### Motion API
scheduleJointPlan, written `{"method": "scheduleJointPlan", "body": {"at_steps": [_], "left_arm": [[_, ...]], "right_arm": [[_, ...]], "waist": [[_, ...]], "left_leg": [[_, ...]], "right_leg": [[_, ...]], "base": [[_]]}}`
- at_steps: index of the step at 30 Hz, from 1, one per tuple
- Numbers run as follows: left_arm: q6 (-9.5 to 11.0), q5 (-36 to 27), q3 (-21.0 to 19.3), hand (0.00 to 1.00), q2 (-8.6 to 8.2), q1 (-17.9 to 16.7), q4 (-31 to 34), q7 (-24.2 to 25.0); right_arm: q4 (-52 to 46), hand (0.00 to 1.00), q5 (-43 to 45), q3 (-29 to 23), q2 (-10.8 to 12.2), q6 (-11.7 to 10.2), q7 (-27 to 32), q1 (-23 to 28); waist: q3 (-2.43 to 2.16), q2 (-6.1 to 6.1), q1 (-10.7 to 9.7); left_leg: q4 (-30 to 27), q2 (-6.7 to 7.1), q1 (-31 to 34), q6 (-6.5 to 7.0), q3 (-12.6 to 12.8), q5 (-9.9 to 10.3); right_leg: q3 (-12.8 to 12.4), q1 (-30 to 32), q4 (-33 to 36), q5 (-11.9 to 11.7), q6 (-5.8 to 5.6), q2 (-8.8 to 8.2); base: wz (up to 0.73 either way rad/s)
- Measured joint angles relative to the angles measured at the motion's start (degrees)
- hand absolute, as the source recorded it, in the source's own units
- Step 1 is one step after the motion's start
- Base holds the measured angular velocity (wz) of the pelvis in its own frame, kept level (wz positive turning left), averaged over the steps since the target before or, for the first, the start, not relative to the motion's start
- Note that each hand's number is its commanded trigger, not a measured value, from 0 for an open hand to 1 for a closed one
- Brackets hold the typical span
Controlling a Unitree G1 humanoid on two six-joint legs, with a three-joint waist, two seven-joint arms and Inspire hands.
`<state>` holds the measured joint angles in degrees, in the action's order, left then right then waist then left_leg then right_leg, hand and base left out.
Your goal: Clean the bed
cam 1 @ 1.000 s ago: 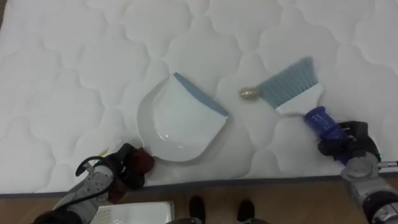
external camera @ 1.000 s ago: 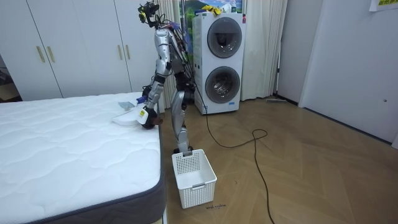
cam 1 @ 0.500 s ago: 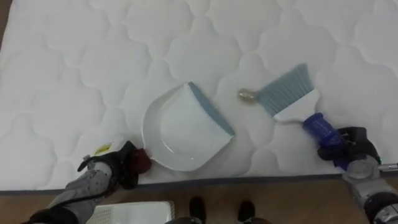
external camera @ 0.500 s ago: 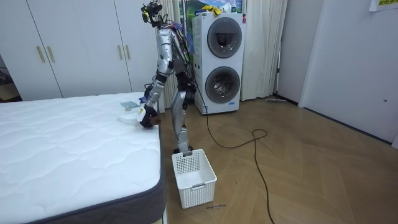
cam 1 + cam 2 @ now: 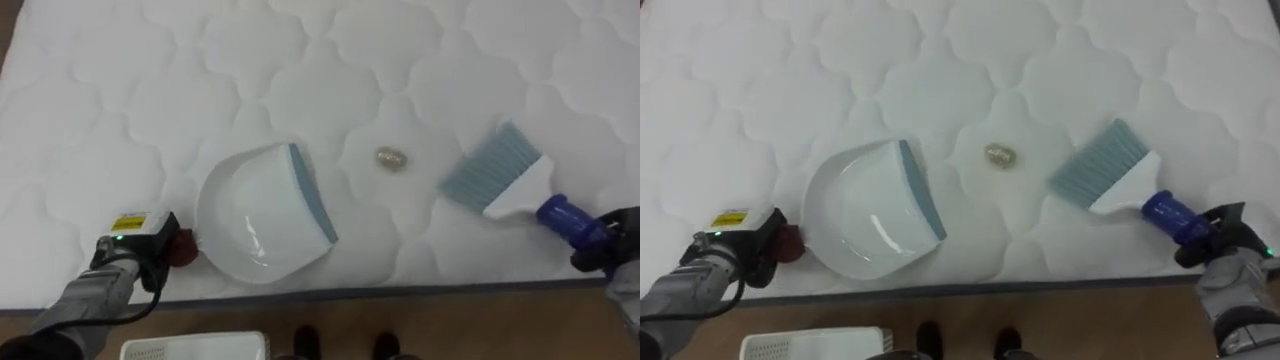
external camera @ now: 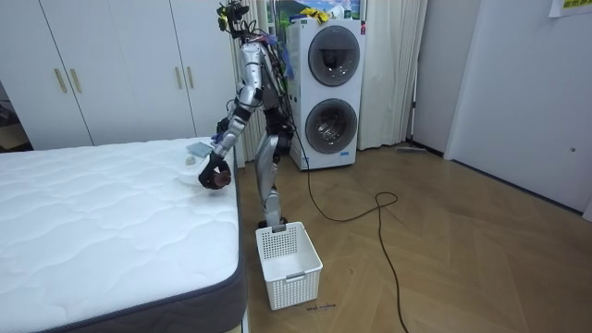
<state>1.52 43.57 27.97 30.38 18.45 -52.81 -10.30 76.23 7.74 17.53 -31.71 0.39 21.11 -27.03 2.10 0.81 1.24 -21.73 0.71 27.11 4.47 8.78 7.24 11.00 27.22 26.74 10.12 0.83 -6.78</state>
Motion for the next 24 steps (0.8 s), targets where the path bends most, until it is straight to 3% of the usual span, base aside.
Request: {"method": "scheduleJointPlan", "body": {"at_steps": [5,9,13,18,24], "left_arm": [[-0.7,2.5,0.0,1.0,0.11,0.0,-0.1,-3.3],[-1.7,4.5,-0.2,1.0,1.14,0.1,1.0,-5.7],[-2.0,4.9,-0.1,1.0,2.17,0.7,1.5,-8.0],[-2.1,6.1,-0.1,1.0,2.61,2.6,1.6,-8.1],[-2.2,6.1,-0.1,1.0,3.02,3.5,1.7,-8.3]], "right_arm": [[-0.8,1.0,8.5,0.1,-2.1,1.0,0.0,-0.1],[-2.9,1.0,14.5,1.8,-4.6,2.2,0.0,-1.9],[-3.6,1.0,20.6,6.7,-7.1,2.4,0.1,-5.2],[-3.9,1.0,26.8,8.4,-7.1,3.8,0.2,-7.5],[-3.8,1.0,31.6,8.8,-7.3,4.8,-0.1,-8.5]], "waist": [[0.15,1.56,0.7],[0.15,2.42,0.8],[0.78,3.51,1.2],[1.52,4.88,2.2],[1.56,5.96,3.3]], "left_leg": [[0.0,-0.01,0.5,0.0,0.4,0.0],[-0.3,-0.17,1.8,0.0,0.6,0.0],[-0.4,-0.31,1.9,-0.01,0.7,0.0],[-1.0,-0.69,2.8,-0.17,0.4,0.2],[-2.0,-0.87,3.6,-0.18,-0.1,0.2]], "right_leg": [[0.1,0.9,0.1,0.0,0.0,-0.07],[0.1,2.4,0.6,-0.1,0.1,-0.08],[0.4,2.6,1.2,-0.1,0.15,-0.22],[1.9,2.9,1.0,-0.3,0.53,-0.2],[2.6,2.9,0.8,-0.4,0.66,-0.14]], "base": [[-0.04],[0.0],[0.0],[0.01],[0.03]]}}
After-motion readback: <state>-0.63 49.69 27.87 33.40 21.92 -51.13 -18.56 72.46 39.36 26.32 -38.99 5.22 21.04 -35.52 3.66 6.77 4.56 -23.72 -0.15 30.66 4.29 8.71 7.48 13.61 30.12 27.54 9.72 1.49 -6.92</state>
